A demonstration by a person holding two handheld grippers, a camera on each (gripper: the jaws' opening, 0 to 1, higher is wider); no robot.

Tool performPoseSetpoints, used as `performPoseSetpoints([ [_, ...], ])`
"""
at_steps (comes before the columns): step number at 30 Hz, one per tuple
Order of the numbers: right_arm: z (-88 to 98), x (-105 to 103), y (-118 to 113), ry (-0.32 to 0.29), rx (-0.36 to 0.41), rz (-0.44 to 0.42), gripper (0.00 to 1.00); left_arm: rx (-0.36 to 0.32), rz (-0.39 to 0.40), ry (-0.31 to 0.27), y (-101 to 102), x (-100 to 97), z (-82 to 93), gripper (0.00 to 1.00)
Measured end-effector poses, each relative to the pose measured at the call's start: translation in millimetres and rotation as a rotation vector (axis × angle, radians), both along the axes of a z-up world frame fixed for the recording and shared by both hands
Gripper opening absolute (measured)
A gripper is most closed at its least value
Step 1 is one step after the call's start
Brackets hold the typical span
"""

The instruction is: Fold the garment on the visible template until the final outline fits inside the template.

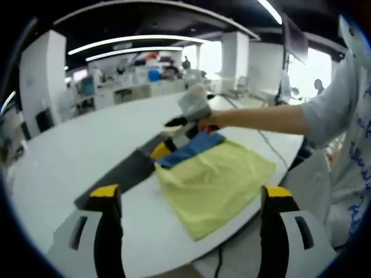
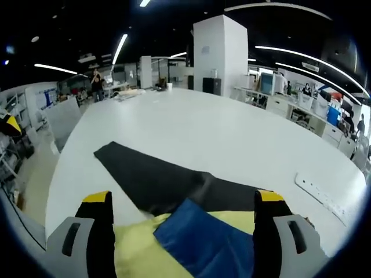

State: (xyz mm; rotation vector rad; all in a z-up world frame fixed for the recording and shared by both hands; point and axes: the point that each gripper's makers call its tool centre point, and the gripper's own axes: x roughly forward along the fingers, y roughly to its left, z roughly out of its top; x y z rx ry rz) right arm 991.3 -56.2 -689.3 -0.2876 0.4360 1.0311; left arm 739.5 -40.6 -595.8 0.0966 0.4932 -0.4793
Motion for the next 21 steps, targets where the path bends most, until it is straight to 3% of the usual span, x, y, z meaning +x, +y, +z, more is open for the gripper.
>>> performPoseSetpoints([
  [21,26.8,-18,-30,-0.022,0.039,-0.022,1.0,0.007,-0.038,-0.025,-14,-5.4,7.1,0.99],
])
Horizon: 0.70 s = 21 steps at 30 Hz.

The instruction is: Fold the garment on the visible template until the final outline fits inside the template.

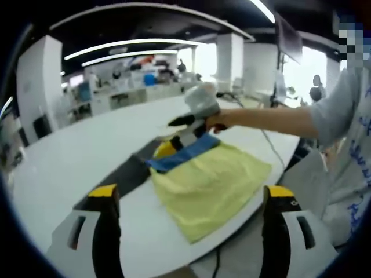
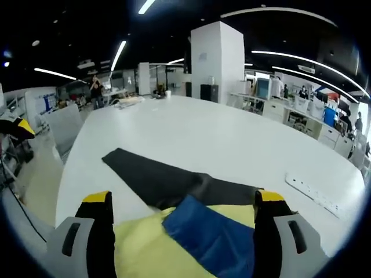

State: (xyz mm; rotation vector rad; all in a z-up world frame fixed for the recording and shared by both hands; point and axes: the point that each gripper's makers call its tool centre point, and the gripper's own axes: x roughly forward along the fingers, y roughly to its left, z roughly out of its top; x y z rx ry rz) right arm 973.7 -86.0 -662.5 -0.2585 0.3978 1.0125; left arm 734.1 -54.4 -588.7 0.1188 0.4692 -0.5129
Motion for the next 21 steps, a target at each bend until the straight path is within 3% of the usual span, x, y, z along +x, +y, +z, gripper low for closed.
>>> performPoseSetpoints([
  [13,1.1,-17,-29,0.033,0.003,-0.023,1.0,-0.004,-0.021,-0.013,-7,-3.0,2.8,0.99],
  [21,6.4,-30,-48,0.018,-0.025,-0.028,1.0,-0.007,-0.027,-0.008,-8,-2.9,0.2,0.99],
])
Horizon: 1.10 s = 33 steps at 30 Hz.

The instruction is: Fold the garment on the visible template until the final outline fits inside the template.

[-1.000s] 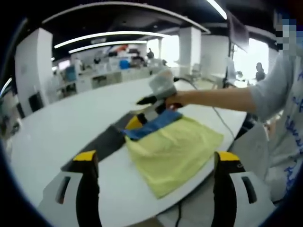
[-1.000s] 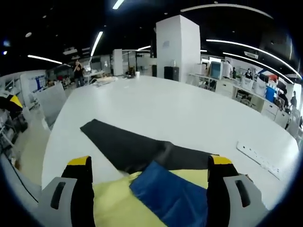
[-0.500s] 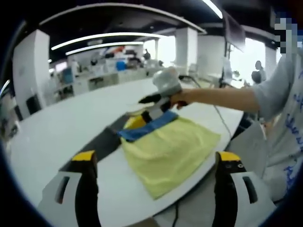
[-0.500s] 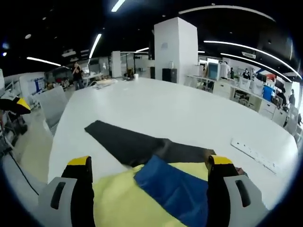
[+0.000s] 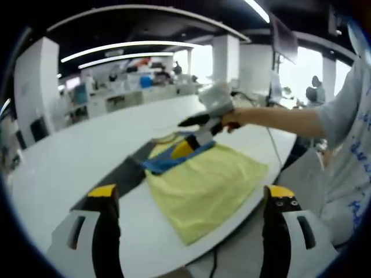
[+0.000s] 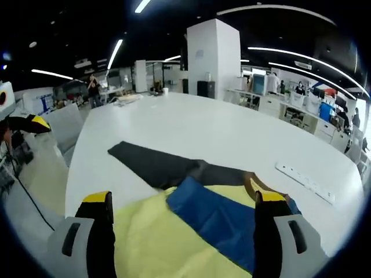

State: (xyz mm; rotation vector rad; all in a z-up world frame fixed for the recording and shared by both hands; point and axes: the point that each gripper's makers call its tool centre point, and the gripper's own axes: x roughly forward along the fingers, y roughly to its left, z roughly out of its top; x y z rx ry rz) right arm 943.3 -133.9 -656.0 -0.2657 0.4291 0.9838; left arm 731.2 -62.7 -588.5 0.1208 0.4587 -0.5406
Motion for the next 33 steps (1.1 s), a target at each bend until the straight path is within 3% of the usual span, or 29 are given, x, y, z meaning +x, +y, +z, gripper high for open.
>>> performPoseSetpoints([
  [18,12.6,-23,-21,-0.017,0.005,-0.007,1.0,0.013,-0.034,-0.008,-6,0.4,5.8,0.99],
  [33,17.1,-38,-20,-0.019,0.008,0.0,1.0,0.01,-0.029,-0.005,-2,-7.9,5.2,0.99],
])
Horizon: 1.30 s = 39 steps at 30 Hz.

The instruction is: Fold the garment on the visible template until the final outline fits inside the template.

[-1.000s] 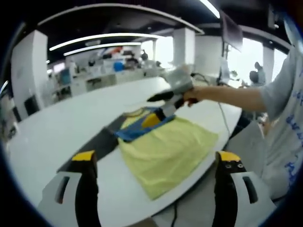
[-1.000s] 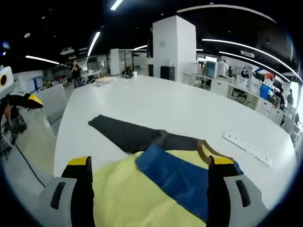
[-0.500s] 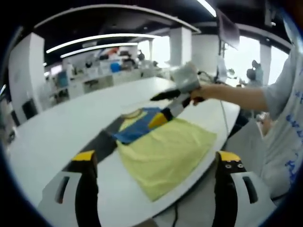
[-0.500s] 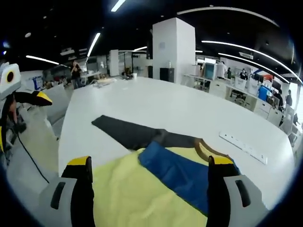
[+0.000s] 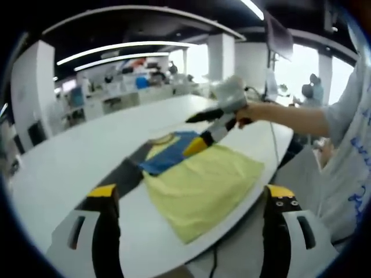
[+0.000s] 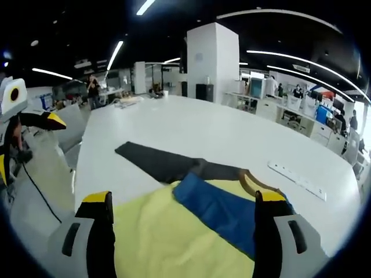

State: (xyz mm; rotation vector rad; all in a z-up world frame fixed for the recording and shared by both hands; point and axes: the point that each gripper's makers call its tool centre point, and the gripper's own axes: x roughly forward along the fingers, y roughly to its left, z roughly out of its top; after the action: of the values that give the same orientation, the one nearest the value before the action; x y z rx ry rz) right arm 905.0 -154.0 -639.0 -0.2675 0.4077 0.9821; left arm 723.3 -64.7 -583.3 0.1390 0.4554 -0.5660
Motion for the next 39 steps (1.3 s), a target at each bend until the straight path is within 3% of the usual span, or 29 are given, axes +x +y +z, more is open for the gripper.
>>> performPoseSetpoints([
  [8,0.4,-14,-8,0.021,0.001,-0.007,1.0,-0.004,-0.008,0.001,-3,-4.6,-0.1,0.99],
  [21,21.1,-31,-25,-0.02,0.026,-0.013,1.0,-0.014,-0.027,-0.013,-12,-0.4,2.5,0.99],
  [39,32.1,-42,-48,-0.065,0.011,-0.012,1.0,-0.011,-0.027,-0.014,-19,7.7,3.5,0.99],
])
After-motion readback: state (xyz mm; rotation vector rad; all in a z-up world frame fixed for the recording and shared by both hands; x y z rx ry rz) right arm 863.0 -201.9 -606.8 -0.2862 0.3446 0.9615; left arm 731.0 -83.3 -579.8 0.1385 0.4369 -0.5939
